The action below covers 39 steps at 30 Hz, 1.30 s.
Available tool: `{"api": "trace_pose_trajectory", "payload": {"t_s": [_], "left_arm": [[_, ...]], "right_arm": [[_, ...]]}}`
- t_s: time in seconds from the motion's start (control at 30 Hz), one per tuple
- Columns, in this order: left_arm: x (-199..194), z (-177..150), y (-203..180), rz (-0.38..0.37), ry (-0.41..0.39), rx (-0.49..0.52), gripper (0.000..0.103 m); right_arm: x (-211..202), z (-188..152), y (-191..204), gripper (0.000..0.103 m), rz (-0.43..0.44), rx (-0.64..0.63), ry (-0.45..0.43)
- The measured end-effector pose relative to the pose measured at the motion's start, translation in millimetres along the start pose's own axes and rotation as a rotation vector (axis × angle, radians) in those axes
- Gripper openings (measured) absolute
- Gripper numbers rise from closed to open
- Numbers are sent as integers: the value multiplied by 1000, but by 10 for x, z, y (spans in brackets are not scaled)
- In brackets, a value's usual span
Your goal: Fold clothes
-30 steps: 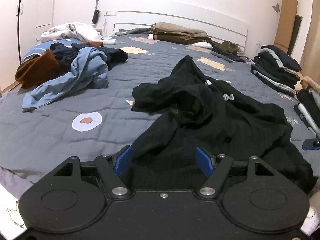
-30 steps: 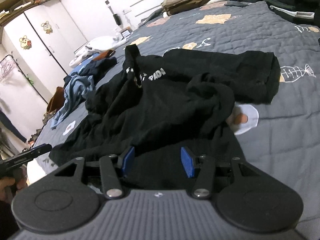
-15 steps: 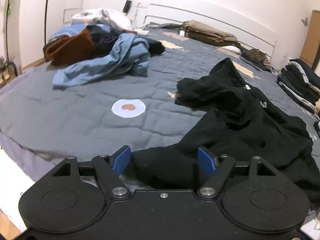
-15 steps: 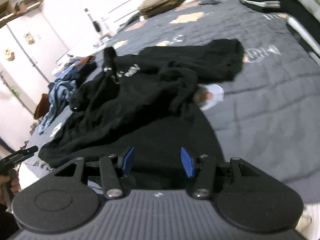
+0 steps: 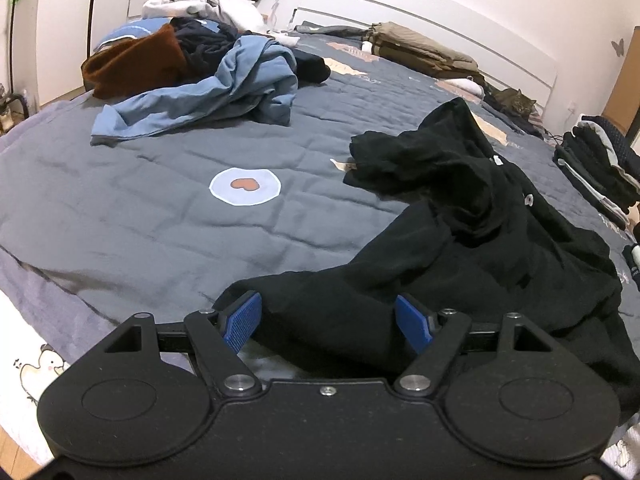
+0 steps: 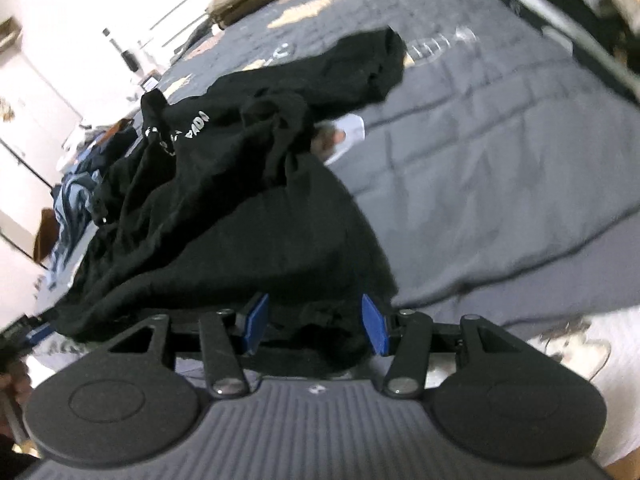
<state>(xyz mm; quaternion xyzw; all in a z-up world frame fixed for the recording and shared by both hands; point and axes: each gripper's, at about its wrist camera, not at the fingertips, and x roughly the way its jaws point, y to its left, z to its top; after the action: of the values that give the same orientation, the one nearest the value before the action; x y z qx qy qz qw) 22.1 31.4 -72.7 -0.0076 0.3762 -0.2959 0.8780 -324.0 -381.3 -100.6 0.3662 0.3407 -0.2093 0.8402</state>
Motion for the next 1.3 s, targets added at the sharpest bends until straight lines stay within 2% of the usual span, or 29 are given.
{"api": "trace_pose_trajectory", "payload": {"t_s": [0.07,0.27,0.37,0.4,0.43,0.47,0.53,0.67,0.9,1.1,1.17,1.3], "left_arm": [[4,5,-28,-1,0,1,73],[46,30,-65,16,9,-12,74],[53,44,-84,17,9,-15,74],[54,48,-95,18,9,-14,74],[54,50,-102,18,9,-13,74],[54,55,-107,17,8,-12,74],[50,67,-119,14,6,-14,74],[-10,96,-183,-18,-4,-5,74],[-139,103,-446,-136,-14,74,77],[-163,91,-599,-209,-4,117,77],[-191,88,-648,-296,19,131,78],[-334,0,-877,-542,55,240,79]], "right_arm": [[22,-13,-3,51,-25,-5,5],[175,-69,8,51,-28,7,51],[215,-111,76,48,-56,-45,50],[219,-122,90,38,-59,-57,46],[215,-129,93,21,-54,-62,45],[210,-135,96,14,-48,-67,44],[169,-127,97,8,-22,-60,31],[-17,-70,56,7,35,-9,-31],[-522,47,-207,6,127,160,-195],[-999,128,-334,5,159,215,-330],[-1136,137,-353,5,165,210,-356],[-1215,112,-389,5,103,162,-339]]}}
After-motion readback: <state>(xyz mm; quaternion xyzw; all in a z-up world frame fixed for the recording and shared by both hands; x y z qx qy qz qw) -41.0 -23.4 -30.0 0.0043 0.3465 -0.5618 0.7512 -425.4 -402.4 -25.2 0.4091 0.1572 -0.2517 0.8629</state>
